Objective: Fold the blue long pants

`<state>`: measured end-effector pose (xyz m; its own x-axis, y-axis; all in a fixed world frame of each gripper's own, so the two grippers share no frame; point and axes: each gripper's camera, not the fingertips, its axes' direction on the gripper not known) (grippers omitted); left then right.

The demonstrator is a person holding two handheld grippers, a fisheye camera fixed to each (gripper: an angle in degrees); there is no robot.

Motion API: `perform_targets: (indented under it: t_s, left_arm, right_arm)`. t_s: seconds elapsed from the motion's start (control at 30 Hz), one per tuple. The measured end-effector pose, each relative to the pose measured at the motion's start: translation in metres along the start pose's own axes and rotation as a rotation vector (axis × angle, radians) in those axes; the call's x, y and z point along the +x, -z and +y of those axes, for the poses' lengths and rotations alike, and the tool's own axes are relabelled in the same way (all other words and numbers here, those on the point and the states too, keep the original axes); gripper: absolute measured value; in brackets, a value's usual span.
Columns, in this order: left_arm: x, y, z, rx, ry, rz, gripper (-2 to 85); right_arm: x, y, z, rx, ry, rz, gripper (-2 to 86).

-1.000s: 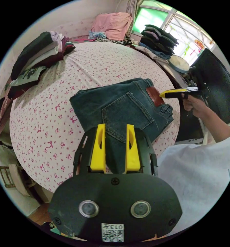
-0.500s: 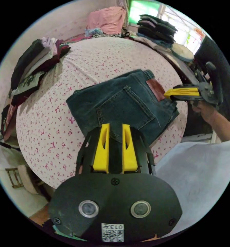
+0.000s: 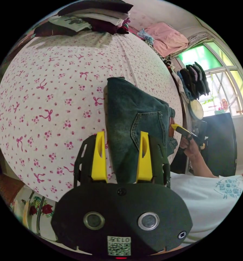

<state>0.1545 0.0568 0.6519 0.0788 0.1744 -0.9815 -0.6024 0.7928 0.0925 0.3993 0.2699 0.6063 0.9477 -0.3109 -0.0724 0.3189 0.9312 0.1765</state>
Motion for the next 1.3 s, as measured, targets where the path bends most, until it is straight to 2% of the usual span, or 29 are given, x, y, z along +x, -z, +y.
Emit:
perform_targets:
  t_s: [0.13,0.23,0.4,0.47,0.6,0.73,0.9,1.0,1.07,1.13,1.2,1.3]
  left_arm:
    - [0.003,-0.01,-0.012,-0.03,0.017,0.013,15.3]
    - [0.02,-0.01,-0.018,-0.017,-0.024,-0.047,13.3]
    - [0.05,-0.01,-0.017,0.041,-0.162,-0.181,9.7]
    - [0.042,-0.014,-0.018,0.056,-0.132,-0.145,10.2]
    - [0.027,-0.036,-0.031,0.001,-0.092,-0.06,13.6]
    - [0.031,-0.059,-0.045,-0.055,-0.111,-0.06,9.5]
    - [0.067,-0.052,-0.037,0.051,-0.281,-0.076,8.1]
    - [0.055,-0.068,-0.034,0.067,-0.223,-0.051,8.8]
    - [0.039,-0.082,-0.038,0.062,-0.133,0.005,9.4]
    - [0.028,-0.102,-0.048,0.011,-0.077,0.068,9.0]
    - [0.029,-0.109,-0.053,0.007,-0.087,0.1,8.1]
    - [0.05,-0.114,-0.056,0.028,-0.167,0.054,7.5]
  right_arm:
    - [0.022,-0.002,0.001,0.007,-0.026,-0.033,13.2]
    - [0.029,-0.003,-0.002,-0.017,-0.024,-0.043,11.5]
    - [0.005,0.006,0.001,0.007,0.19,0.096,10.2]
    - [0.022,-0.001,0.0,-0.007,0.145,0.104,11.1]
    - [0.066,-0.005,-0.005,-0.011,-0.001,-0.048,10.8]
    - [0.086,-0.006,-0.008,-0.003,-0.022,-0.104,6.7]
    - [0.051,0.016,-0.009,0.032,0.127,0.065,5.6]
    - [0.065,0.013,-0.004,0.062,0.064,0.083,7.7]
    - [0.095,-0.009,-0.009,-0.017,-0.039,0.058,9.6]
    - [0.105,-0.017,-0.014,-0.034,-0.035,0.078,8.7]
    - [0.106,-0.02,-0.019,-0.061,0.018,0.106,6.7]
    - [0.107,-0.009,-0.022,-0.047,0.045,0.128,4.4]
